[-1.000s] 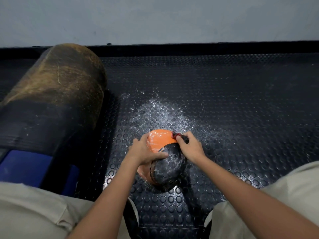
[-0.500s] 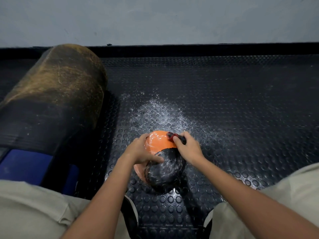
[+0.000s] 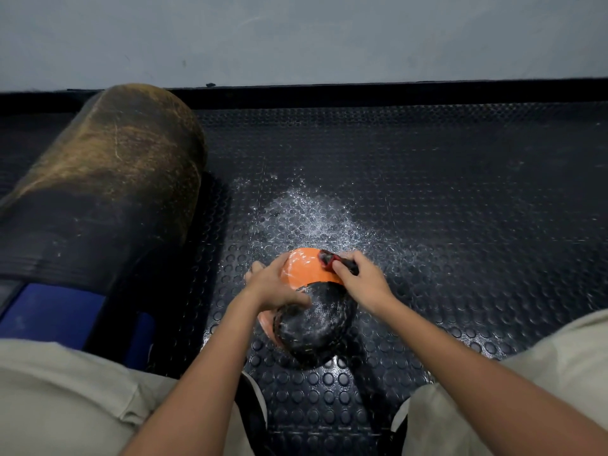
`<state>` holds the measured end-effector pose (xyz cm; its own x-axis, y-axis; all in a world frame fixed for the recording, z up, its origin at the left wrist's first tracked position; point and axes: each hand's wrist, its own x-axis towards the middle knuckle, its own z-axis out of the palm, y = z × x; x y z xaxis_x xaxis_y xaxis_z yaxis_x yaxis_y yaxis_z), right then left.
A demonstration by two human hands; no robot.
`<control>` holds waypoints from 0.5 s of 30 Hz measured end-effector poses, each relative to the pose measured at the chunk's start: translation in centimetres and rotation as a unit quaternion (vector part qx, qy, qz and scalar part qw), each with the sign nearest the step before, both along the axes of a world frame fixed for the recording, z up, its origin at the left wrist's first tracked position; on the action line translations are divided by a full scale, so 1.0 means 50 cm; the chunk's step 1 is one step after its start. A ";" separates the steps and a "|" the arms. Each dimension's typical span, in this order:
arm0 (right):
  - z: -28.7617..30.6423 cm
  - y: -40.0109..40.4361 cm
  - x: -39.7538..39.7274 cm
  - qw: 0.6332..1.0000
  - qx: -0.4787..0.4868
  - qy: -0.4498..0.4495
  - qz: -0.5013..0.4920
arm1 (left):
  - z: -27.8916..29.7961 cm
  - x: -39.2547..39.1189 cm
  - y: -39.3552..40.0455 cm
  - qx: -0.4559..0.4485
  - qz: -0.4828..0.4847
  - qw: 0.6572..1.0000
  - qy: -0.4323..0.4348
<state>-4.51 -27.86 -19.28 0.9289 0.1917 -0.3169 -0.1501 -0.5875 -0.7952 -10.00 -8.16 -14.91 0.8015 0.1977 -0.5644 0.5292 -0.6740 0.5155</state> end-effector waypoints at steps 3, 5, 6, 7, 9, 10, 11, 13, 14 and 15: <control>-0.015 -0.018 -0.003 0.998 -0.017 0.046 -0.045 | -0.002 0.001 -0.007 -0.015 -0.001 1.000 -0.011; -0.017 -0.015 -0.003 0.997 -0.027 0.044 -0.060 | -0.004 0.004 -0.008 -0.014 -0.005 1.000 -0.010; -0.012 -0.009 -0.002 0.998 -0.027 0.028 -0.055 | -0.004 0.006 -0.007 -0.009 -0.010 1.000 -0.008; -0.008 -0.002 -0.001 0.999 -0.024 0.011 -0.041 | -0.004 0.007 -0.005 -0.005 -0.014 1.000 -0.005; 0.003 0.007 -0.001 1.000 -0.013 -0.011 -0.009 | -0.003 0.009 -0.001 0.003 -0.019 1.000 0.002; 0.006 0.007 -0.002 1.000 -0.006 -0.015 -0.002 | -0.002 0.009 0.000 0.004 -0.019 1.000 0.004; 0.002 0.002 -0.002 1.000 -0.001 -0.008 -0.002 | 0.000 0.008 -0.001 0.003 -0.017 1.000 0.005; -0.014 -0.013 -0.002 0.999 0.004 0.030 -0.022 | 0.001 0.007 -0.004 -0.006 -0.015 1.000 -0.001; -0.021 -0.020 -0.004 0.998 0.001 0.056 -0.037 | 0.001 0.007 -0.007 -0.013 -0.014 1.000 -0.005; -0.025 -0.022 -0.005 0.996 -0.001 0.075 -0.053 | 0.000 0.007 -0.009 -0.018 -0.013 1.000 -0.008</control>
<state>-4.77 -28.97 -20.51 0.8859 0.0946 -0.4541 -0.3281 -0.5641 -0.7577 -9.67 -8.60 -14.89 0.8151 0.1572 -0.5577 0.5037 -0.6680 0.5479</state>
